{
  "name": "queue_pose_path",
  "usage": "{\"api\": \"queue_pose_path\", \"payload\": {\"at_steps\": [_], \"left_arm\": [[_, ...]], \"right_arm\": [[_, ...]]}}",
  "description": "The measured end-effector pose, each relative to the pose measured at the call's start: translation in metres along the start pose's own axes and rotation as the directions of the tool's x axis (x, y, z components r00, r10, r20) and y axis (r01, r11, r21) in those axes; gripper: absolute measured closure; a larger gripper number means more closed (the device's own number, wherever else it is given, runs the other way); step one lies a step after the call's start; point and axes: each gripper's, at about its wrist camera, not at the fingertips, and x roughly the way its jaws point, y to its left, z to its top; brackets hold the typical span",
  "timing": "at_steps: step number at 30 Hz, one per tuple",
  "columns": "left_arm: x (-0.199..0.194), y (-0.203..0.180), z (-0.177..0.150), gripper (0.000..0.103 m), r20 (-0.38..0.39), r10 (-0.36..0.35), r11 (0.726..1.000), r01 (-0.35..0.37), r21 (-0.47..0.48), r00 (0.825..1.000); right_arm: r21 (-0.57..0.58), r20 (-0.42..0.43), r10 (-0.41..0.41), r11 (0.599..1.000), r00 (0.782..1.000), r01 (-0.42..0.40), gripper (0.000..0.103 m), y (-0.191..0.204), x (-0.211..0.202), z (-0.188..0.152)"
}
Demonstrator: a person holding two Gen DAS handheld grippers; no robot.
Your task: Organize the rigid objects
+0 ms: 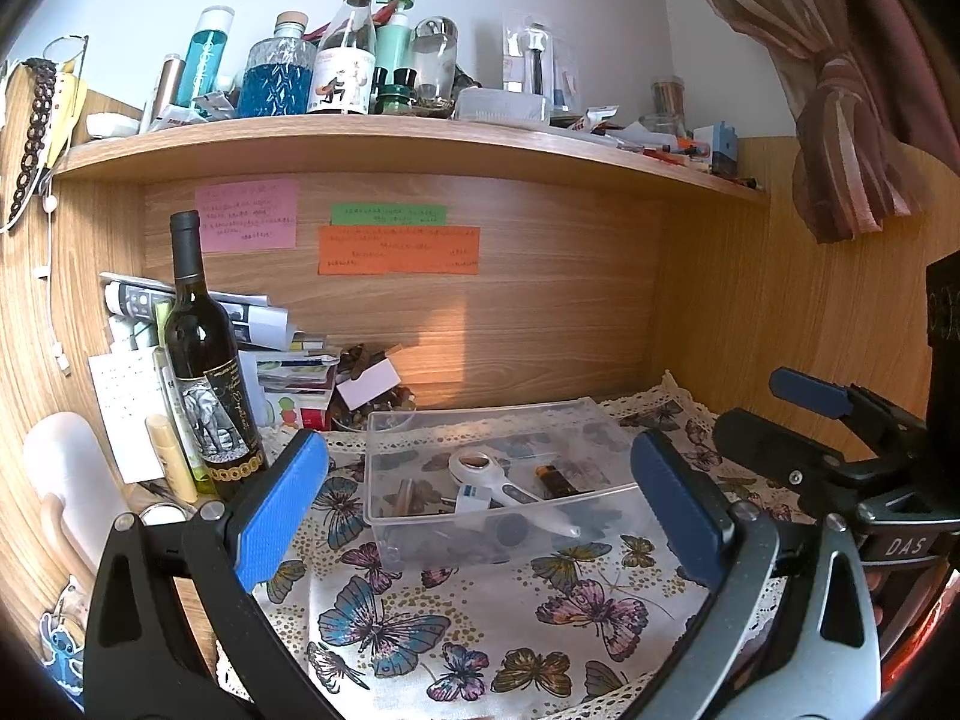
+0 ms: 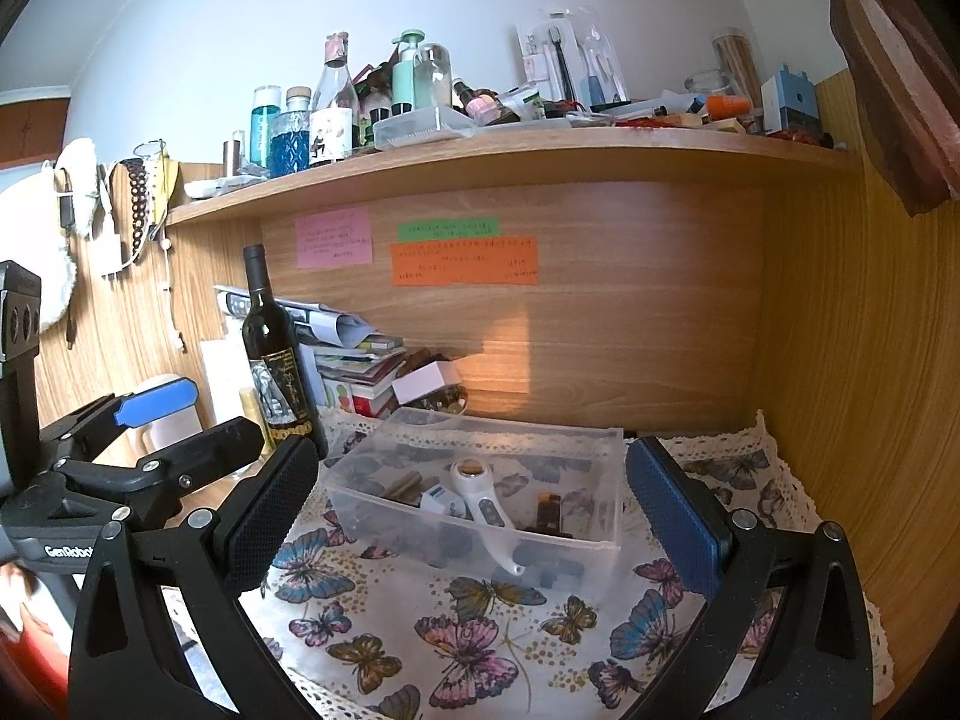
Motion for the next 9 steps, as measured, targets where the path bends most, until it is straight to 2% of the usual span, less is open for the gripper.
{"api": "queue_pose_path", "payload": {"at_steps": [9], "left_arm": [[0.0027, 0.0018, -0.0018, 0.001, -0.006, -0.006, 1.0, 0.006, 0.0, 1.0]], "right_arm": [[0.009, -0.01, -0.002, 1.0, 1.0, 0.002, 0.0, -0.0002, 0.0018, -0.0021]]}}
